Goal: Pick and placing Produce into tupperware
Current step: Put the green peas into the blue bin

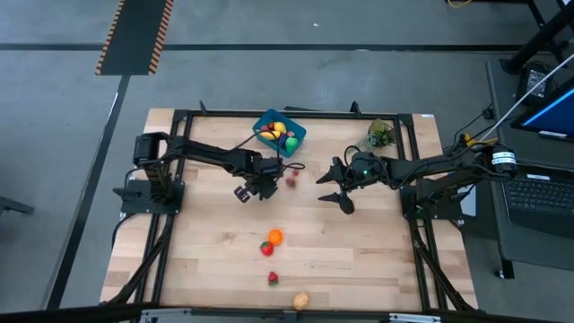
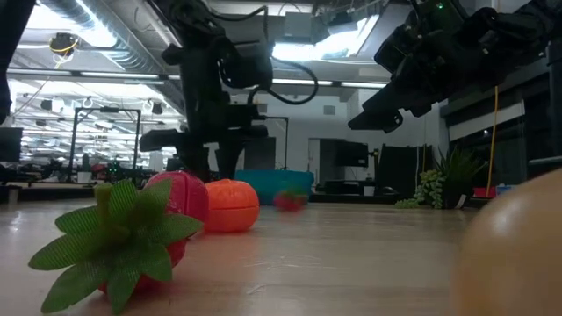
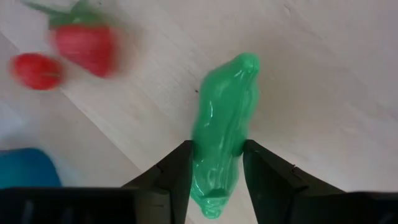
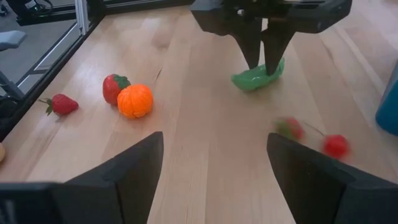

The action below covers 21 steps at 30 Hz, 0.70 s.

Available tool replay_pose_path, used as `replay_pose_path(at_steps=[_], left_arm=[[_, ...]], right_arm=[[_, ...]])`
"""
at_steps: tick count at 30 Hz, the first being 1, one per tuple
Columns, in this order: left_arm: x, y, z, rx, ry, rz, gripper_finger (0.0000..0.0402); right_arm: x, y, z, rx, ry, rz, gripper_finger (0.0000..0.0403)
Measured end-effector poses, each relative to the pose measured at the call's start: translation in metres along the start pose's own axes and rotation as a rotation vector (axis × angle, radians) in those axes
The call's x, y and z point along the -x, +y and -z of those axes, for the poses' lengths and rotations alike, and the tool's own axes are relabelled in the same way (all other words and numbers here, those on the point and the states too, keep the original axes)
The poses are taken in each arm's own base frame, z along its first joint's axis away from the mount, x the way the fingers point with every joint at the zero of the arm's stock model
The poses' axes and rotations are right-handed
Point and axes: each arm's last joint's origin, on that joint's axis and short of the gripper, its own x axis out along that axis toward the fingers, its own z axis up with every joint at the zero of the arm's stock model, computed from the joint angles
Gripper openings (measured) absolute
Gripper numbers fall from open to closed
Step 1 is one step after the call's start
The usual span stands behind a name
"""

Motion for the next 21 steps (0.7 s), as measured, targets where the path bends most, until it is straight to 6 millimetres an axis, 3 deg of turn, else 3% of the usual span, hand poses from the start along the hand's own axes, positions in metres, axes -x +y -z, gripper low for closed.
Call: replay_pose_path(at_steps=[21], left_arm=[[-0.0040,-0.0011,-0.0035,0.093,-0.088,0.062,0.0128]], right_arm=[[0.0000,0.0000,0.0003,-0.001,0.003,0.000,0.0288]])
